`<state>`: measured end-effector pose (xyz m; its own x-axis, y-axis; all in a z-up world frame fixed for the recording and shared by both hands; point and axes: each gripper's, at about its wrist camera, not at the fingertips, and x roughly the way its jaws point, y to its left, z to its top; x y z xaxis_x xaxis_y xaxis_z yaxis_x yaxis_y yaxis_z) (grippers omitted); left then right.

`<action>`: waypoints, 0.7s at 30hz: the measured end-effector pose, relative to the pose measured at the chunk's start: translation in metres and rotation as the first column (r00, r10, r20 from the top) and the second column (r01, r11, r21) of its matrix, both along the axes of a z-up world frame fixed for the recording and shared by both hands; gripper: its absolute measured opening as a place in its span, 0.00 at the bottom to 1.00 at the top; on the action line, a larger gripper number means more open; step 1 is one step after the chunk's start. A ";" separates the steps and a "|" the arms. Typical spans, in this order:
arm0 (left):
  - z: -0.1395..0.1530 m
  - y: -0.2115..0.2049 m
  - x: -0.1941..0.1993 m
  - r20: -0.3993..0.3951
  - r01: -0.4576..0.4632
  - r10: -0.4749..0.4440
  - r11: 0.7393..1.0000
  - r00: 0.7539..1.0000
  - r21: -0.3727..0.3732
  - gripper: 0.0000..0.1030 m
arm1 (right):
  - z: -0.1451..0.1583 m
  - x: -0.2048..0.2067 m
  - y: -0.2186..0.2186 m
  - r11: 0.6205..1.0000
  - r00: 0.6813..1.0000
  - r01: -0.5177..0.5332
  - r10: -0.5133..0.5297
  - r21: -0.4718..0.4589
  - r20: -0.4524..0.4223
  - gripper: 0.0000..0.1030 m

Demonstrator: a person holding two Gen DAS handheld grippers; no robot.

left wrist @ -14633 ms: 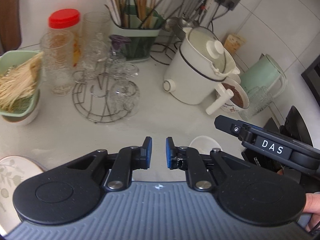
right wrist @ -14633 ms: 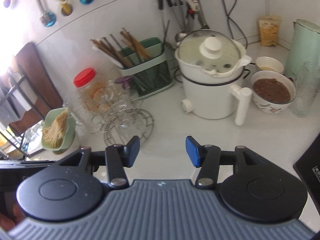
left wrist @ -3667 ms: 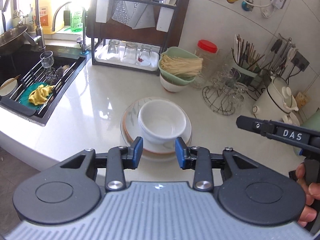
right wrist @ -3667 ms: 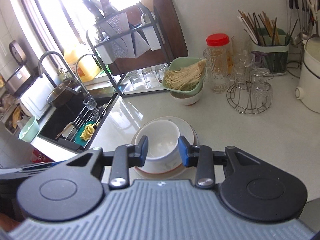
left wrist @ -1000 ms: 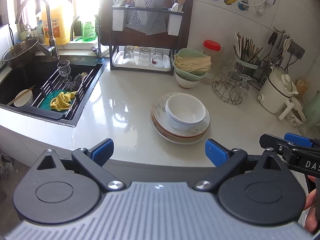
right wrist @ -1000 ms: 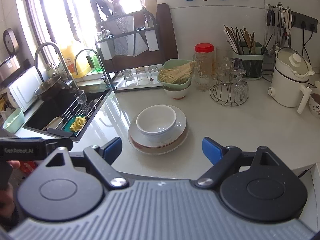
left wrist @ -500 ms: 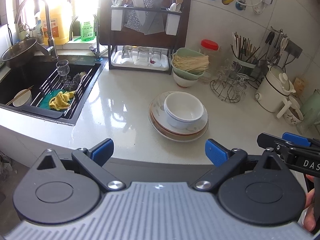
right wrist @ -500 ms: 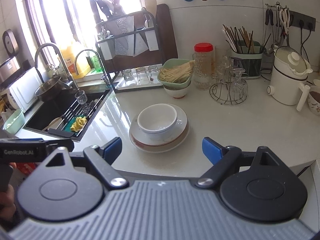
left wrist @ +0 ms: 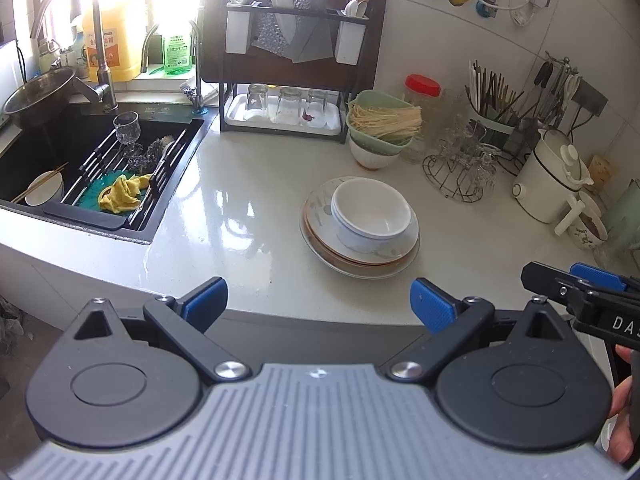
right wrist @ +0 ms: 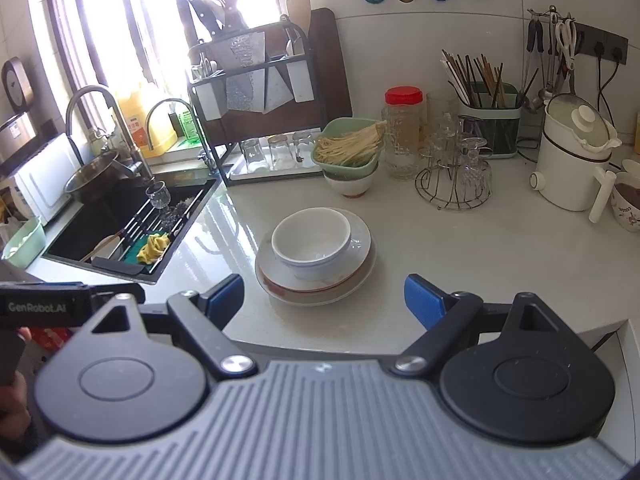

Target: Organize plates and bowls

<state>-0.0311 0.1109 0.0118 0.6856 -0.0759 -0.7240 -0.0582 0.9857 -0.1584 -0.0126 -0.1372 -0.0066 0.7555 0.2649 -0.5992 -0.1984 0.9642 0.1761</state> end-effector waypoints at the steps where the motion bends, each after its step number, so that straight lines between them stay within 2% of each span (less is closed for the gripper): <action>1: 0.000 0.000 0.000 0.001 0.002 -0.002 1.000 1.000 0.001 0.97 | 0.000 0.000 -0.001 1.000 1.000 0.002 -0.002 0.001 -0.001 0.86; 15: 0.002 -0.004 0.004 0.013 0.041 -0.041 0.999 0.999 0.012 0.97 | 0.000 0.000 -0.005 0.999 0.999 0.033 -0.033 -0.001 0.004 0.86; 21: 0.001 0.001 0.006 0.008 0.019 -0.019 1.000 1.000 0.007 0.97 | 0.000 0.000 -0.005 0.999 0.999 0.047 -0.047 -0.002 0.000 0.86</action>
